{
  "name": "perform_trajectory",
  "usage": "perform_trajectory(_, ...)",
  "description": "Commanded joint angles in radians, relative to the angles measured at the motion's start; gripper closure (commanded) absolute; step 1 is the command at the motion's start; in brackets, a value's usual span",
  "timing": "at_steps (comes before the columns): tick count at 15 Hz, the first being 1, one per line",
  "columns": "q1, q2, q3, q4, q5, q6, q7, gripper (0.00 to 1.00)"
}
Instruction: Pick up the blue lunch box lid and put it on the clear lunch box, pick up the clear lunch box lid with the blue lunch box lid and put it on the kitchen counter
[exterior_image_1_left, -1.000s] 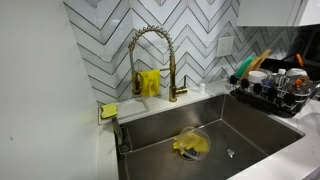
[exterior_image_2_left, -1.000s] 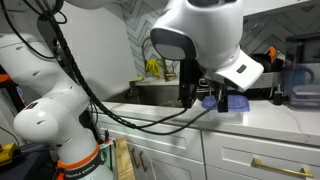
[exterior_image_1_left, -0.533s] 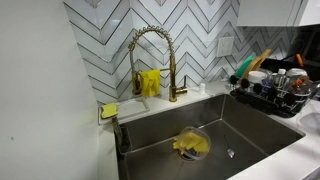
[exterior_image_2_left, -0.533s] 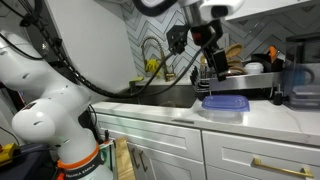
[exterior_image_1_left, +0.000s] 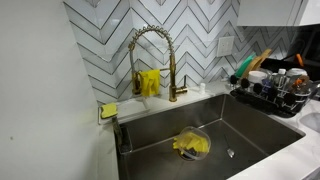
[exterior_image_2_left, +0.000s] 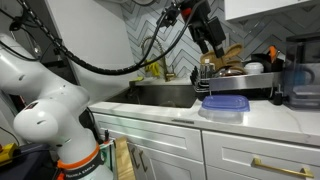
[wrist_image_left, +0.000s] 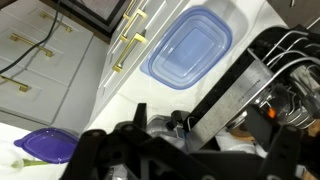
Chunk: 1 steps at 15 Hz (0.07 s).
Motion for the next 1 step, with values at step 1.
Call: perform_trajectory(1, 0.028, 0.002, -0.027, 0.002, -0.016, -0.001, 0.012, 0.00)
